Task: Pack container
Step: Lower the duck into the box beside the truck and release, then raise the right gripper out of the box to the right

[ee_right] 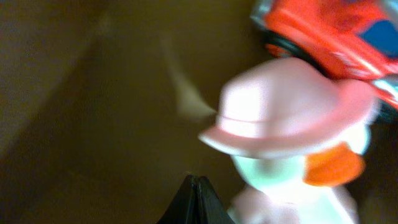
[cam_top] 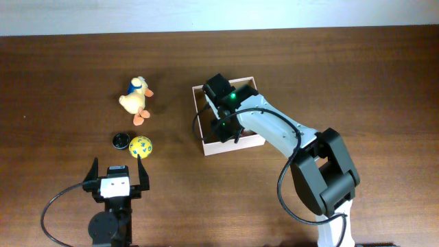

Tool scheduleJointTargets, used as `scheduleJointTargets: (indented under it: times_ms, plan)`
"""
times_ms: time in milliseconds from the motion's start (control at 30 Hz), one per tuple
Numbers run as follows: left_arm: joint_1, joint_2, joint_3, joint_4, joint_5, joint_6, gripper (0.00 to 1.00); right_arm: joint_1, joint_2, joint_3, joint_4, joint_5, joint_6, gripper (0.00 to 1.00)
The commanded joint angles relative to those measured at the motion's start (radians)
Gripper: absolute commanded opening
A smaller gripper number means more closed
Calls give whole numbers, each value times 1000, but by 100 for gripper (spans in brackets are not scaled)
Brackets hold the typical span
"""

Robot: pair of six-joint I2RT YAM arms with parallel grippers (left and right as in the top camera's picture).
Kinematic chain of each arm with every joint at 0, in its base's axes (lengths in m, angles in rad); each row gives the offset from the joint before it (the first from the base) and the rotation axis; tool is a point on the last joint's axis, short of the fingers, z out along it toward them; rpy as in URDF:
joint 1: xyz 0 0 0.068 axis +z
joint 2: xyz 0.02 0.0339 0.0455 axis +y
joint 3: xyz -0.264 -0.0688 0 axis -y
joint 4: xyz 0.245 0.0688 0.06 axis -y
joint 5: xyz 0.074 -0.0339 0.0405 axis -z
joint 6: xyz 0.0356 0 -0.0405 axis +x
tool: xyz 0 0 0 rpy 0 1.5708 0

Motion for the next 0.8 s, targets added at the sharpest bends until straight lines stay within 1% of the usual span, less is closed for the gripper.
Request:
scheduleJointTargets:
  times_ms: [0,333,500,767]
  plan:
    - [-4,-6,-8,3,10,16,99,-24,8,-9,-19,84,4,4]
    - [-4,-6,-8,3,10,16,99,-49,5,-8,-32,109,5,4]
    - [-4,-6,-8,3,10,16,99,-49,3,-8,-37,161,8,4]
    - [-4,-6,-8,3,10,16,99,-49,-5,4,-50,165,8,4]
